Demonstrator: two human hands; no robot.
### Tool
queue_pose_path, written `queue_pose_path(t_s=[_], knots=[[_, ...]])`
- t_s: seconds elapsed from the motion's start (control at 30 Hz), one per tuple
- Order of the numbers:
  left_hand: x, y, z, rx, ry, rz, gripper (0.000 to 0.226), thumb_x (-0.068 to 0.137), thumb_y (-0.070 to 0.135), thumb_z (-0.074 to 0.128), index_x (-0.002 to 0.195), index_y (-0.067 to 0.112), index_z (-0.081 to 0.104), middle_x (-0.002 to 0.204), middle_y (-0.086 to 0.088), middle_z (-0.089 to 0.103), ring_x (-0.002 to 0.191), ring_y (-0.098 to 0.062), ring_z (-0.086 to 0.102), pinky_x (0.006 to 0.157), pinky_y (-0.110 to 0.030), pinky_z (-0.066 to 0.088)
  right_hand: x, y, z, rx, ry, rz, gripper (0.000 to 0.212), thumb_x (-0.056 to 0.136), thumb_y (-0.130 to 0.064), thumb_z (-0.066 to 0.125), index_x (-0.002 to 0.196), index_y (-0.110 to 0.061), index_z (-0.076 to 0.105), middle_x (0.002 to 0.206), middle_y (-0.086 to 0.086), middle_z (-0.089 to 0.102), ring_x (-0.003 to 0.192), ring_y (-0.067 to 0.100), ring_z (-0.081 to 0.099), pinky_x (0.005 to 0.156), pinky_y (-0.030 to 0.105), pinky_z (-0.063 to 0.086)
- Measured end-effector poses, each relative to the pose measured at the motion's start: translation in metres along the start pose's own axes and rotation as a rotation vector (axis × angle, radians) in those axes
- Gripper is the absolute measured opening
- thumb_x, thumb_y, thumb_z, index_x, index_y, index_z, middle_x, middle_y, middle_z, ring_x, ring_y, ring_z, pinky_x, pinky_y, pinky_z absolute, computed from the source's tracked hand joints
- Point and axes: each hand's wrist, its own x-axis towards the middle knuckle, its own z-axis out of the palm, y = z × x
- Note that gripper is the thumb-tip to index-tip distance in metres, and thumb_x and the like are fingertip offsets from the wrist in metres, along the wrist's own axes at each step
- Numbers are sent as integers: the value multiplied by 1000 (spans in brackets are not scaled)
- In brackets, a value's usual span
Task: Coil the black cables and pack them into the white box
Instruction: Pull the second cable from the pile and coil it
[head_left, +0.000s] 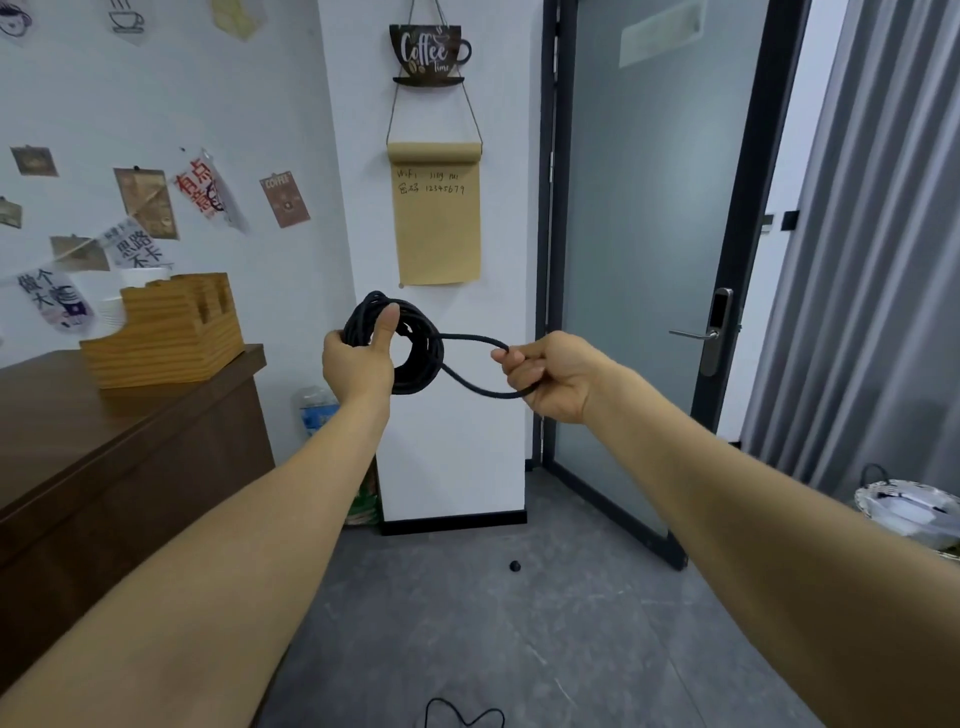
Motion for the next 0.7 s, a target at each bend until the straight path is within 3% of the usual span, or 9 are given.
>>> queue_pose_path(t_s=[0.1,0.27,0.33,0.4,0.47,0.53,0.6,0.7], knots=[[0,-2,-3,117,-31,125,57,80,50,67,108,4,50,97,-4,52,87,-19,49,73,-29,40,-2,-14,-1,-3,-8,79,26,98,-1,31,88,7,54,46,6,45,26,5,29,27,11,26],[2,-2,-4,17,15,22,50,80,52,66,98,9,46,95,-4,53,78,-17,51,70,-26,41,0,-10,-1,-207,-1,42,24,98,-8,43,83,4,58,49,2,46,29,3,31,28,10,28],[3,-3,-4,13,14,-1,50,80,52,66,97,9,46,95,-4,53,84,-19,50,73,-29,41,1,-11,-6,-454,78,-37,23,96,-9,47,81,2,60,55,1,45,30,3,28,28,12,23],[3,-4,-3,18,10,-19,50,79,52,66,97,9,47,92,-3,52,87,-20,49,74,-31,40,0,-15,-7,-861,214,-182,20,93,-10,53,77,-2,63,59,1,49,35,6,31,31,15,24],[2,-5,0,31,3,-30,51,79,53,66,96,8,47,84,-1,51,87,-21,49,74,-31,40,3,-21,-6,-1264,342,-332,14,89,-11,57,78,-4,62,61,3,56,45,10,45,40,19,38],[1,-6,4,13,1,-57,54,78,54,66,97,7,47,85,-2,51,86,-22,49,73,-31,39,12,-23,-5,-1526,423,-431,10,86,-7,58,92,-1,63,79,10,68,68,19,63,64,29,55],[-1,-5,8,-55,7,-120,56,78,55,66,98,6,49,83,-1,51,86,-21,50,72,-32,40,19,-16,-10,-1634,530,-438,21,84,-2,54,102,-7,63,94,11,70,86,26,67,70,31,53],[-6,0,16,-208,-36,-240,51,78,56,66,86,7,53,75,-1,51,76,-20,51,70,-31,44,25,-4,-21,-1591,618,-439,26,81,3,49,98,-10,64,93,8,69,83,26,67,63,27,45]])
